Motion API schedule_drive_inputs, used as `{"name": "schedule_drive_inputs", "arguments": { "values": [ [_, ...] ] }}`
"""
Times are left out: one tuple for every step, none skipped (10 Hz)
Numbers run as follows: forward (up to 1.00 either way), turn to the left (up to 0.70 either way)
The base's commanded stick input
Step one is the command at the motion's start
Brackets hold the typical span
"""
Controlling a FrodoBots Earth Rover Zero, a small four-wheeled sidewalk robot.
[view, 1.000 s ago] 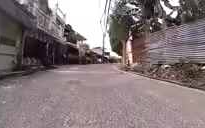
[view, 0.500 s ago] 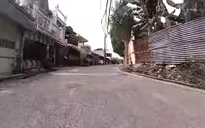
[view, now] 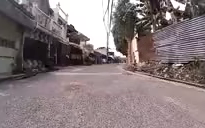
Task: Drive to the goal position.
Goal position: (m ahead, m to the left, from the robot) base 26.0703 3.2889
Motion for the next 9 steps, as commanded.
{"name": "schedule_drive_inputs", "arguments": {
  "values": [
    [0.5,0.07],
    [0.42,0.06],
    [0.08,0.01],
    [0.0,0.0],
    [0.0,0.0],
    [0.0,0.0],
    [0.0,0.0],
    [0.0,0.0],
    [0.0,0.0]
  ]
}}
